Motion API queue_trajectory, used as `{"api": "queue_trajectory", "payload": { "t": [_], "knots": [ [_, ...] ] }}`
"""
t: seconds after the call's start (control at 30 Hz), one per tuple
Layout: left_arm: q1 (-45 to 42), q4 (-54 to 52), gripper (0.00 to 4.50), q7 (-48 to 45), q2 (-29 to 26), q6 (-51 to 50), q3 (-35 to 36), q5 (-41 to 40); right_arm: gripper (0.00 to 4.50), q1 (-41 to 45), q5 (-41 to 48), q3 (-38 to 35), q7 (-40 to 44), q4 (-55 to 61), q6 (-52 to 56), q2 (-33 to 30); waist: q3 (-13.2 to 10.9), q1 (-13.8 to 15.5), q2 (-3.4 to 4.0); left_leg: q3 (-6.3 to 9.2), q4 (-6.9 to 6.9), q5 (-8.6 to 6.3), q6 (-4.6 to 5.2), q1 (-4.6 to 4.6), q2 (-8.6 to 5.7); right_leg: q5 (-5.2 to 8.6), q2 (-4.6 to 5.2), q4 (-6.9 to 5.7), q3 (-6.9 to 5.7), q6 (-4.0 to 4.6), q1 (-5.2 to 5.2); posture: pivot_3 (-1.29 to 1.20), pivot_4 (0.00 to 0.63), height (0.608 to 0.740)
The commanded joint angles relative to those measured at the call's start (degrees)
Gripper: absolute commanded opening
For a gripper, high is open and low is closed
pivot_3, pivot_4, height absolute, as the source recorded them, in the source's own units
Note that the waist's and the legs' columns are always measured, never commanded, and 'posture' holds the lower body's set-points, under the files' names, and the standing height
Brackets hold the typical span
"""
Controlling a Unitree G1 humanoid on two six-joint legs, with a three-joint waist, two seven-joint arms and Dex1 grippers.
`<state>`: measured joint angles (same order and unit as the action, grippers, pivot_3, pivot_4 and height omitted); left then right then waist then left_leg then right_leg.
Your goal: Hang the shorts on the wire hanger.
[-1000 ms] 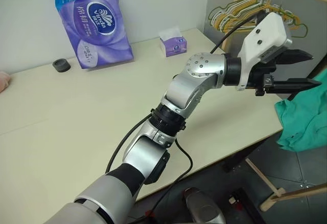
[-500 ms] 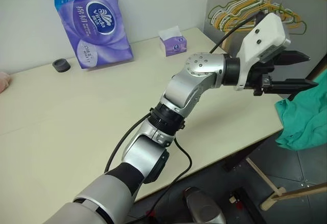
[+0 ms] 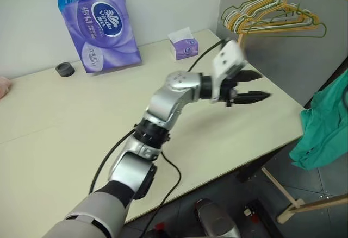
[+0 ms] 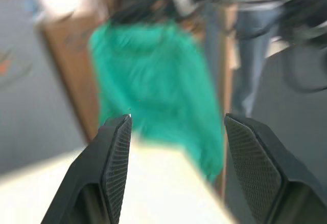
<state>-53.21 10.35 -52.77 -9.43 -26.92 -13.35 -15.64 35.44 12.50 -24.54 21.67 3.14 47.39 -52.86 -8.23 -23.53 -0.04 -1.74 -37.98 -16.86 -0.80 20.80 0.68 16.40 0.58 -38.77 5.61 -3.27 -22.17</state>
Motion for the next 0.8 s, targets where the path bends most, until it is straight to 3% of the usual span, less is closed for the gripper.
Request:
{"api": "queue_trajectory", "payload": {
  "t": [0.03, 0.2, 0.33, 0.6, 0.8],
  "knots": [
    [4.64, -5.04, 3.01, 6.27, -4.34, 0.45, 3.69, 3.27, 4.48, -5.94, 2.45, 3.22, 4.66, 10.78, -8.30, 3.89, 0.03, 0.07, -0.22, 0.03, -0.01, 0.00, 0.00, 0.01, 0.01, 0.00, -0.01, 0.00, -0.01, 0.00, 0.01, -0.33, 0.110, 0.740],
    [15.29, -8.07, 3.01, 24.85, -7.50, 0.25, 12.72, 9.10, 4.48, -13.18, 3.62, 11.33, 6.98, 17.29, -17.74, 14.52, 0.20, 0.54, -0.58, 0.18, -0.08, -0.01, 0.01, 0.02, 0.08, -0.01, -0.04, -0.10, -0.10, 0.01, -0.02, -0.27, 0.099, 0.740],
    [26.51, -14.62, 3.01, 39.15, -6.73, 0.14, 20.58, 13.45, 4.48, -15.62, 4.31, 19.23, 8.53, 16.11, -20.71, 22.81, 0.32, 2.86, -0.82, 0.31, -0.17, -0.01, 0.02, 0.02, -0.04, -0.18, 0.16, -0.14, -0.26, 0.28, -0.07, -0.23, 0.095, 0.740],
    [45.36, -25.63, 3.01, 51.25, -4.07, 2.10, 26.17, 18.06, 4.48, -14.87, -3.23, 30.77, 5.76, 2.27, -33.11, 35.35, 0.75, 9.96, -1.50, 0.71, -0.20, -0.03, 0.05, 0.14, -0.11, -0.29, 0.51, -0.17, -0.69, 0.46, -0.11, -0.13, 0.085, 0.740],
    [46.65, -25.18, 3.01, 53.76, -1.56, 2.28, 26.17, 17.67, 4.48, -13.25, -2.14, 31.62, 8.82, -6.43, -38.20, 39.79, 0.83, 15.36, -1.62, 1.19, -0.27, -0.02, 0.06, 0.29, -0.15, -0.42, 0.54, -0.16, -1.46, 0.68, -0.03, -0.08, 0.084, 0.740]
  ]
}}
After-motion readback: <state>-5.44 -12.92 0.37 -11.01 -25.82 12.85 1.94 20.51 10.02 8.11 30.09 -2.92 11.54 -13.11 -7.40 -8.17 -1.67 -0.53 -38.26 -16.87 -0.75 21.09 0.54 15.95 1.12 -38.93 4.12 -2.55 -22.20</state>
